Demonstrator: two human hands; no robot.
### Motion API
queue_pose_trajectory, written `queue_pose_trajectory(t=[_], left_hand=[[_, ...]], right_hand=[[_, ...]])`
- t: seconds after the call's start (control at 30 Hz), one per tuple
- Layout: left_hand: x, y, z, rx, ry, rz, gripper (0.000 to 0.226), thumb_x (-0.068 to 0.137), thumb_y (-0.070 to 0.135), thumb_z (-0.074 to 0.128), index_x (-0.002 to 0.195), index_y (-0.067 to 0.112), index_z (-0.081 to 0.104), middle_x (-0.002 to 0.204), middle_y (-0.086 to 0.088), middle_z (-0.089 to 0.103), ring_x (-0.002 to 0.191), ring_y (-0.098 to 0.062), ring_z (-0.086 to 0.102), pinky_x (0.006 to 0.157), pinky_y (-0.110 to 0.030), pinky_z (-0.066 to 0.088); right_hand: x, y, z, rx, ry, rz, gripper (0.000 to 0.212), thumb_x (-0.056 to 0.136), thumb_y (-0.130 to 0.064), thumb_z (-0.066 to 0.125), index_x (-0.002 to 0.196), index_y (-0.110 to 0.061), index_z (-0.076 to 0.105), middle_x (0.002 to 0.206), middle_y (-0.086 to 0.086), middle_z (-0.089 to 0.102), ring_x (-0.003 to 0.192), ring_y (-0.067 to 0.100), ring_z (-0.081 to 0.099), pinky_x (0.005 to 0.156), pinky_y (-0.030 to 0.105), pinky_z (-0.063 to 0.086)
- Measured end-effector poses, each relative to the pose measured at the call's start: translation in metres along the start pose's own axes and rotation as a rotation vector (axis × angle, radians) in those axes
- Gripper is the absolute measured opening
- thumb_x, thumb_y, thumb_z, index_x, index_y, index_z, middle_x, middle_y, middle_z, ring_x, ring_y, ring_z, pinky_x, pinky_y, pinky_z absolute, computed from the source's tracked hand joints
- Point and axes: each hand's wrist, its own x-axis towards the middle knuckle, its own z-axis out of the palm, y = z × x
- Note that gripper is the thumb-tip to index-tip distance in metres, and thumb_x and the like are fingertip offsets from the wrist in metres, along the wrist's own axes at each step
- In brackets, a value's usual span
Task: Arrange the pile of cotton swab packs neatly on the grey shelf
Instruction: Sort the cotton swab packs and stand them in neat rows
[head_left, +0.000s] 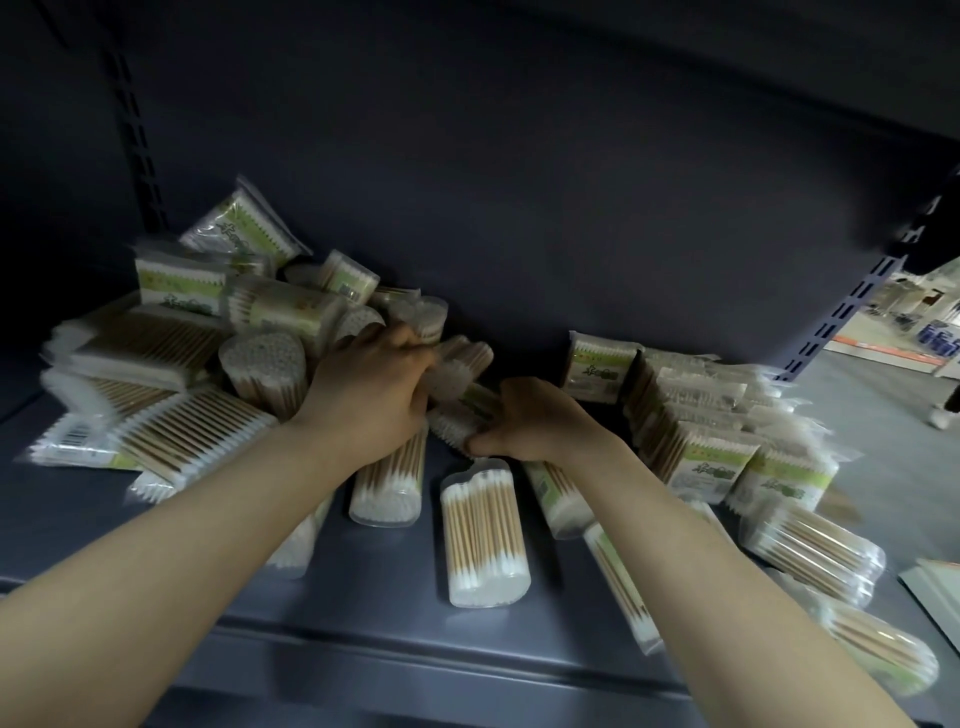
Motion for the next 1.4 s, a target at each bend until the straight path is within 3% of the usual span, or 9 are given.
queue_pose_trajectory(t=[0.2, 0.37, 0.5, 0.67, 0.87, 0.97, 1.1, 1.3, 1.4], left_hand=[[-0.001, 0.000, -0.001, -0.003, 0.028, -0.027, 0.017, 0.080, 0.009, 0.061, 0.095, 0.006, 0.067, 0.102, -0.011, 0.060, 0.095, -0.036, 0.055, 0.069, -0.040, 0.047], [0.001, 0.005, 0.001, -0.008, 0.040, -0.033, 0.023, 0.081, 0.015, 0.050, 0.093, 0.007, 0.068, 0.100, -0.013, 0.061, 0.092, -0.037, 0.057, 0.068, -0.042, 0.050], [0.003, 0.013, 0.005, -0.005, 0.024, -0.045, 0.028, 0.082, 0.019, 0.048, 0.098, 0.008, 0.067, 0.103, -0.014, 0.061, 0.095, -0.037, 0.056, 0.072, -0.040, 0.045], [0.009, 0.032, 0.009, -0.041, -0.004, -0.050, 0.035, 0.084, 0.026, 0.043, 0.099, 0.005, 0.066, 0.100, -0.015, 0.061, 0.092, -0.037, 0.057, 0.071, -0.040, 0.044], [0.024, 0.065, 0.018, -0.142, -0.114, -0.069, 0.035, 0.097, 0.030, 0.039, 0.126, 0.018, 0.052, 0.128, -0.003, 0.052, 0.116, -0.023, 0.048, 0.089, -0.030, 0.041], [0.032, 0.078, 0.022, -0.098, -0.167, -0.054, 0.035, 0.097, 0.032, 0.036, 0.125, 0.018, 0.052, 0.124, -0.005, 0.053, 0.117, -0.024, 0.046, 0.093, -0.033, 0.039], [0.038, 0.090, 0.029, -0.162, -0.239, -0.093, 0.030, 0.099, 0.031, 0.034, 0.113, 0.014, 0.054, 0.110, -0.008, 0.059, 0.101, -0.025, 0.054, 0.079, -0.032, 0.042], [0.041, 0.101, 0.032, -0.422, -0.226, -0.150, 0.030, 0.098, 0.024, 0.039, 0.124, 0.013, 0.048, 0.114, -0.006, 0.061, 0.103, -0.023, 0.056, 0.082, -0.034, 0.045], [0.041, 0.101, 0.034, -0.422, -0.191, -0.145, 0.032, 0.097, 0.022, 0.040, 0.127, 0.013, 0.045, 0.116, -0.007, 0.060, 0.106, -0.025, 0.055, 0.082, -0.032, 0.043]], right_hand=[[-0.001, 0.016, -0.008, 0.093, 0.091, 0.015, 0.042, 0.066, -0.037, 0.070, 0.096, -0.010, 0.057, 0.090, 0.002, 0.059, 0.085, 0.020, 0.057, 0.061, 0.028, 0.043], [-0.008, 0.028, -0.024, 0.168, 0.223, -0.053, 0.033, 0.067, -0.032, 0.071, 0.088, -0.017, 0.050, 0.082, -0.005, 0.052, 0.080, 0.016, 0.054, 0.054, 0.024, 0.033], [-0.018, 0.042, -0.034, 0.180, 0.309, -0.110, 0.058, 0.070, -0.024, 0.073, 0.122, -0.018, 0.047, 0.110, -0.007, 0.048, 0.100, 0.010, 0.049, 0.071, 0.020, 0.034], [-0.027, 0.065, -0.036, 0.135, 0.328, -0.088, 0.083, 0.066, -0.022, 0.076, 0.139, -0.014, 0.035, 0.138, 0.007, 0.036, 0.128, 0.021, 0.035, 0.094, 0.021, 0.030], [-0.045, 0.082, -0.036, 0.221, 0.319, -0.091, 0.083, 0.068, -0.019, 0.077, 0.139, -0.014, 0.035, 0.133, -0.001, 0.030, 0.125, 0.016, 0.036, 0.100, 0.026, 0.038], [-0.051, 0.088, -0.034, 0.265, 0.353, -0.162, 0.079, 0.067, -0.016, 0.077, 0.136, -0.018, 0.038, 0.126, -0.011, 0.024, 0.126, 0.015, 0.034, 0.102, 0.035, 0.041], [-0.055, 0.094, -0.031, 0.298, 0.382, -0.200, 0.078, 0.066, -0.017, 0.077, 0.134, -0.020, 0.038, 0.125, -0.011, 0.025, 0.125, 0.016, 0.036, 0.101, 0.038, 0.042], [-0.056, 0.101, -0.033, 0.284, 0.406, -0.200, 0.081, 0.069, -0.015, 0.078, 0.139, -0.020, 0.036, 0.130, -0.009, 0.028, 0.121, 0.004, 0.032, 0.099, 0.019, 0.036], [-0.054, 0.102, -0.034, 0.390, 0.415, -0.202, 0.068, 0.076, -0.008, 0.072, 0.136, -0.019, 0.041, 0.128, -0.010, 0.032, 0.115, 0.003, 0.041, 0.094, 0.013, 0.039]])
